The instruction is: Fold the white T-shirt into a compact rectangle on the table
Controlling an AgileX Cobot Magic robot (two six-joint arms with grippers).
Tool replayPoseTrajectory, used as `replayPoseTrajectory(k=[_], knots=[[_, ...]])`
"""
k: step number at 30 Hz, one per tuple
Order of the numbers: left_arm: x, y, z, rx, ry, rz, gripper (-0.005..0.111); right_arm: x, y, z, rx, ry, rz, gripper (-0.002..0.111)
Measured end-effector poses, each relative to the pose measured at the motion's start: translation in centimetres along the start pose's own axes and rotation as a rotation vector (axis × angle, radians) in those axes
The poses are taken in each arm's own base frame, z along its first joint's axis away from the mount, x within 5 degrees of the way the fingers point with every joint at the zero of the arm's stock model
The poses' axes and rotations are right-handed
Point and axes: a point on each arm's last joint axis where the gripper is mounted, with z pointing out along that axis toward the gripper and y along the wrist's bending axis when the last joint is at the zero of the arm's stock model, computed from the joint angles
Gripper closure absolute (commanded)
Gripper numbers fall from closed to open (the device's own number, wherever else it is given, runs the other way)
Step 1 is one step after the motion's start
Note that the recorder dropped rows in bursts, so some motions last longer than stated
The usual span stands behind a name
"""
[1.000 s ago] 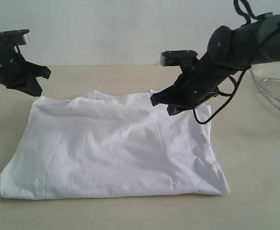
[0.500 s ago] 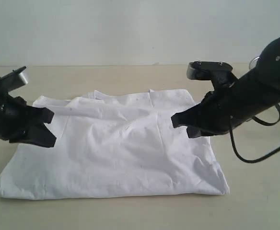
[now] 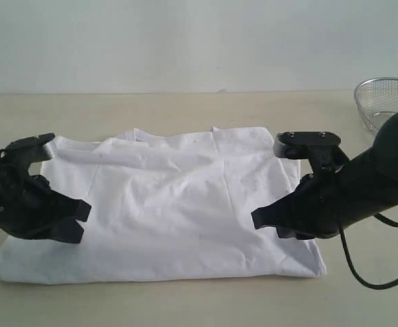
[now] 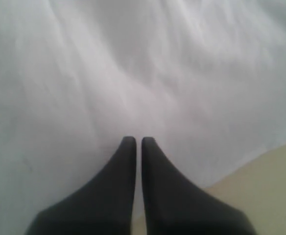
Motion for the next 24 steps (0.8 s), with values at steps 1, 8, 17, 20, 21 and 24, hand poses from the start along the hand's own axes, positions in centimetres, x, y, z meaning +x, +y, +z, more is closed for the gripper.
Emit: replayPoseTrajectory(k=[1, 8, 17, 20, 21, 24], knots=[[0.2, 0.3, 0.6, -0.002, 0.024, -0.006, 0.102, 0.0, 0.0, 0.1, 0.003, 0.0, -0.002, 0.108], [1.1, 1.3, 3.3, -0.003, 0.129, -0.042, 0.102, 1.0, -0.7, 2.6, 0.026, 0.081, 0.015, 0.108], [1.1, 1.4, 3.7, 0.027, 0.166, -0.064, 0.102, 1.2, -0.8, 3.0, 0.029, 0.097, 0.018, 0.108], [1.2, 1.3, 3.7, 0.032, 0.169, -0.067, 0.102, 1.2, -0.8, 3.0, 0.027, 0.102, 0.016, 0.108], [1.2, 1.3, 3.7, 0.034, 0.17, -0.069, 0.102, 1.3, -0.8, 3.0, 0.026, 0.104, 0.014, 0.108], [1.7, 1.4, 3.8, 0.034, 0.178, -0.082, 0.102, 1.4, -0.9, 3.1, 0.027, 0.109, 0.015, 0.108]])
